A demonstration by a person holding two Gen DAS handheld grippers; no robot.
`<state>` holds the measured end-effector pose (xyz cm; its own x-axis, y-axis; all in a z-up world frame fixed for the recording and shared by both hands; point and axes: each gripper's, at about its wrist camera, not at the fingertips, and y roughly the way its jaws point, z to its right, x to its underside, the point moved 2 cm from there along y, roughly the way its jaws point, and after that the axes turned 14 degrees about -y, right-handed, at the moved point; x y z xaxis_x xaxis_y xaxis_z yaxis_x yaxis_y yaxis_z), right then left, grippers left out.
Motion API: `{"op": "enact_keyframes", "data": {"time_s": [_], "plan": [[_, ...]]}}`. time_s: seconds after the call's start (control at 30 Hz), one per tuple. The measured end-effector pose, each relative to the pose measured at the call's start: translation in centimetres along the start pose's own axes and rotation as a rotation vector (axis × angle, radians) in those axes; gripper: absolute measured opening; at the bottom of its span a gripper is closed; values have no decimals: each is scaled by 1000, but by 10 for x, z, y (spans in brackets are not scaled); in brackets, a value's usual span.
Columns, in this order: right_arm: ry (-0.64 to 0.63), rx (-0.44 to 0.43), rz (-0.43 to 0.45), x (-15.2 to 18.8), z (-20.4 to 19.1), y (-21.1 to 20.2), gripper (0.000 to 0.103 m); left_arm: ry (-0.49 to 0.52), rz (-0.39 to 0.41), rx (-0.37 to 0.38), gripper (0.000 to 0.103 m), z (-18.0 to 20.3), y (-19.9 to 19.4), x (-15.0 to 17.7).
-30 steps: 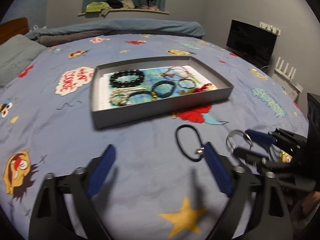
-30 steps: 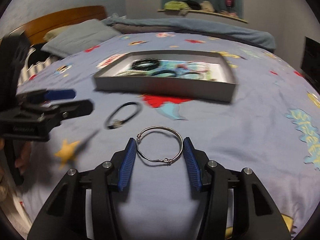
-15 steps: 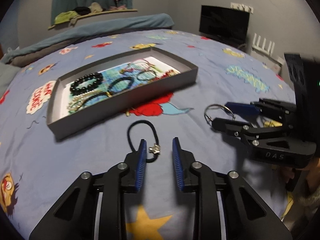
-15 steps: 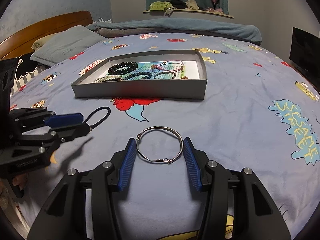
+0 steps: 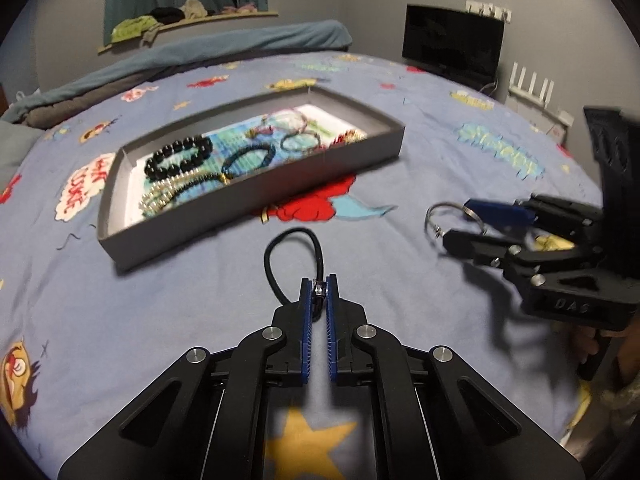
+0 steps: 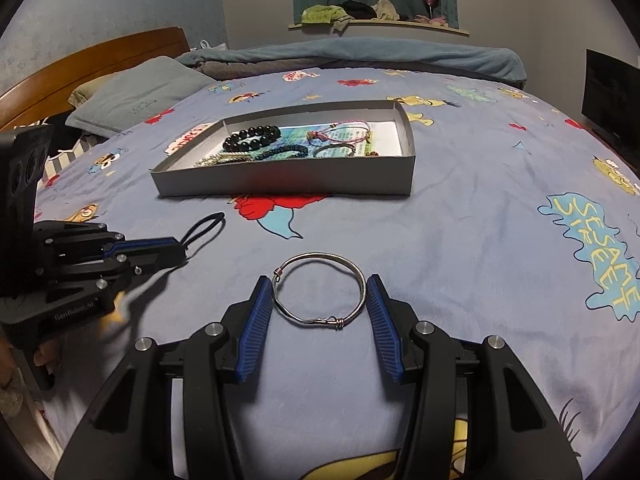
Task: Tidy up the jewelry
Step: 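Carry the hair tie and silver ring into the tray and open both tools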
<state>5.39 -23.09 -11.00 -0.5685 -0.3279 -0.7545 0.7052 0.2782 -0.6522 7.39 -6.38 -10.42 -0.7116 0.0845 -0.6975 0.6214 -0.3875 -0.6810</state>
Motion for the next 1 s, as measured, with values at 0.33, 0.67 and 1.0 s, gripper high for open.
{"op": "enact_keyframes", "data": {"time_s": [0.33,0.67,1.0], "plan": [[-18,-2,37,-17,9,-16,49,-39,103,54,7,-3,-42,-28],[-72,28,71,-78,32,7,49,-38,167,-20,7,-23,-27,-104],[-72,45,-34,-117,62,87,49,31,101,-155,7,-30,60,-161]]}}
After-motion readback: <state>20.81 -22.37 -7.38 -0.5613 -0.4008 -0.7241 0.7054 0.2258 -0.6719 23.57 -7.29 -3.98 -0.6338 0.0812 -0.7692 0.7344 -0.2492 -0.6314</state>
